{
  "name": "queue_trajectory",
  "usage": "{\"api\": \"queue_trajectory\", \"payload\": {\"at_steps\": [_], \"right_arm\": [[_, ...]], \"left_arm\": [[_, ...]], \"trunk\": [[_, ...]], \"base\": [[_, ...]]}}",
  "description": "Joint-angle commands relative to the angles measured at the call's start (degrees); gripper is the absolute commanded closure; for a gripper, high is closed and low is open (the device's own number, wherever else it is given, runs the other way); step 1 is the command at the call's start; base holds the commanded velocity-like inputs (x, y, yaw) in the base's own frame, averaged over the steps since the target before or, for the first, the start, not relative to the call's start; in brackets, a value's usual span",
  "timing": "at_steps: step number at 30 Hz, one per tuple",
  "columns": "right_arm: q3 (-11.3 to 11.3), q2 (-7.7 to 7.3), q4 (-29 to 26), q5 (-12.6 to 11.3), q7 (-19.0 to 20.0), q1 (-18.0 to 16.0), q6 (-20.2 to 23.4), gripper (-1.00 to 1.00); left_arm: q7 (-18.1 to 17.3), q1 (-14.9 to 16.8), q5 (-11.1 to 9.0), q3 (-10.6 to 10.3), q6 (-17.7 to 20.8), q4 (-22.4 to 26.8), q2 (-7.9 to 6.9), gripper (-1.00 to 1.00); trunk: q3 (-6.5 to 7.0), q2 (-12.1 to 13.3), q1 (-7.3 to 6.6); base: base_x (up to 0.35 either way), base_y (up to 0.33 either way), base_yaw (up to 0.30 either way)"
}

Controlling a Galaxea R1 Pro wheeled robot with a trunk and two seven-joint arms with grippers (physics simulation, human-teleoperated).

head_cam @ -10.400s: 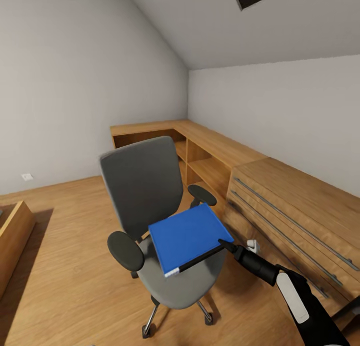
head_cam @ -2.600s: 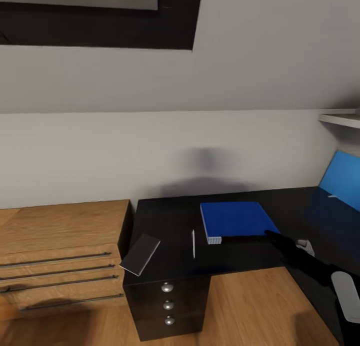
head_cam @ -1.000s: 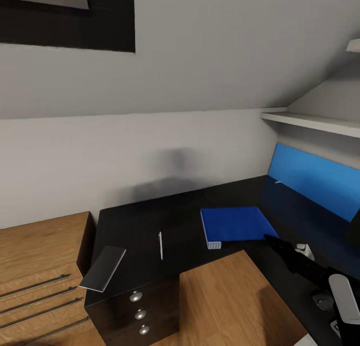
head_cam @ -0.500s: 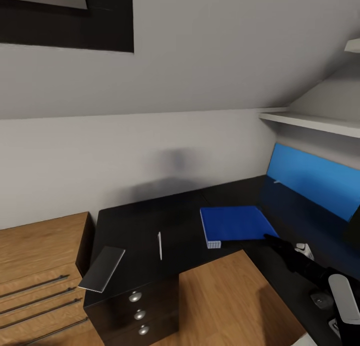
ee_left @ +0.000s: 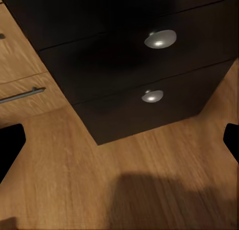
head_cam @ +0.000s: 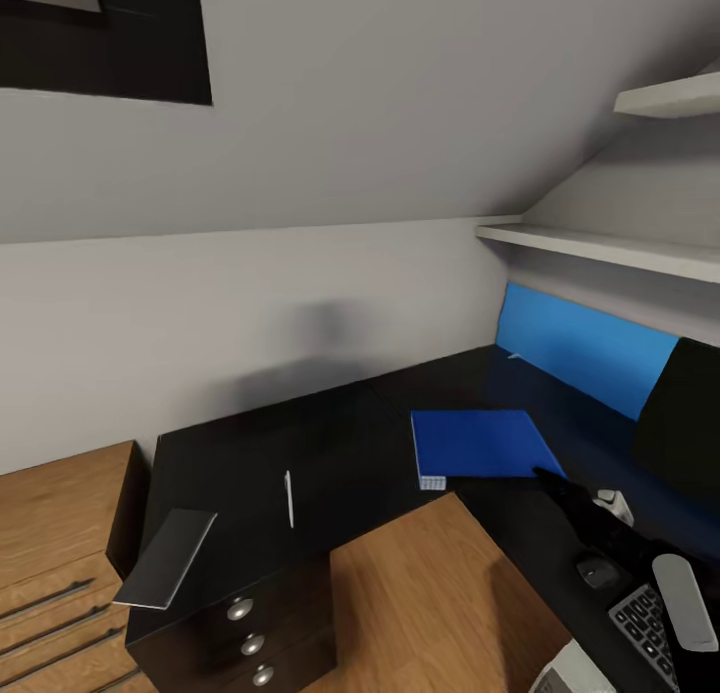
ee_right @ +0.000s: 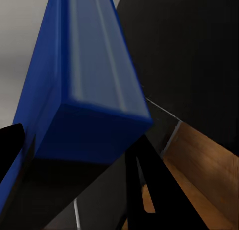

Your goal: In the bedroom, organize the workspace by keeping the computer under the desk, ensuring the monitor is on the desk, placing the keyboard on the desk next to the monitor, placing the mouse on the desk next to the keyboard, moving the folder from the swivel chair onto the desk next to the mouse, stacking the notebook on top of the folder with the pen on top of the notebook, and positioning the swivel chair next to the desk.

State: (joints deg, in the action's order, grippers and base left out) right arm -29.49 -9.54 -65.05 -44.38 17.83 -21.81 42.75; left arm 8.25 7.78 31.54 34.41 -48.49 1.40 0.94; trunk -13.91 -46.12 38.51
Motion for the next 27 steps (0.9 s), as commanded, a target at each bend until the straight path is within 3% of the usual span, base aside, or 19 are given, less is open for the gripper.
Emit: {"api": "queue_trajectory", "payload": {"at_steps": [1,7,17,21,27], "right_arm": [[-0.1,0.05,0.3,-0.1,0.1,-0.1,-0.4,1.00],[-0.1,1.03,2.0,0.0,0.2,-0.1,-3.9,1.00],[0.2,2.23,2.4,-0.1,0.2,-0.1,-4.9,1.00],[-0.1,6.21,2.3,0.0,0.1,-0.1,-9.1,1.00],[-0.2,10.67,2.8,-0.1,-0.4,-0.1,-25.7,1.00]], "left_arm": [[0.5,0.0,0.6,0.1,-0.1,0.0,0.02,-1.00],[0.5,0.0,0.5,0.1,-0.1,0.0,0.02,-1.00],[0.5,0.0,0.5,0.1,-0.1,0.0,0.03,-1.00],[0.5,0.0,0.5,0.1,-0.1,0.0,0.03,-1.00],[0.5,0.0,0.6,0.1,-0.1,0.0,0.03,-1.00]], "trunk": [[-0.05,-0.1,0.01],[0.17,-0.1,0.01],[0.22,-0.1,0.01],[0.22,-0.1,0.01],[0.22,-0.1,0.01]], "base": [[0.000,0.000,-0.209],[0.000,0.000,-0.111],[0.000,0.000,-0.009],[0.000,0.000,0.000],[0.000,0.000,0.000]]}}
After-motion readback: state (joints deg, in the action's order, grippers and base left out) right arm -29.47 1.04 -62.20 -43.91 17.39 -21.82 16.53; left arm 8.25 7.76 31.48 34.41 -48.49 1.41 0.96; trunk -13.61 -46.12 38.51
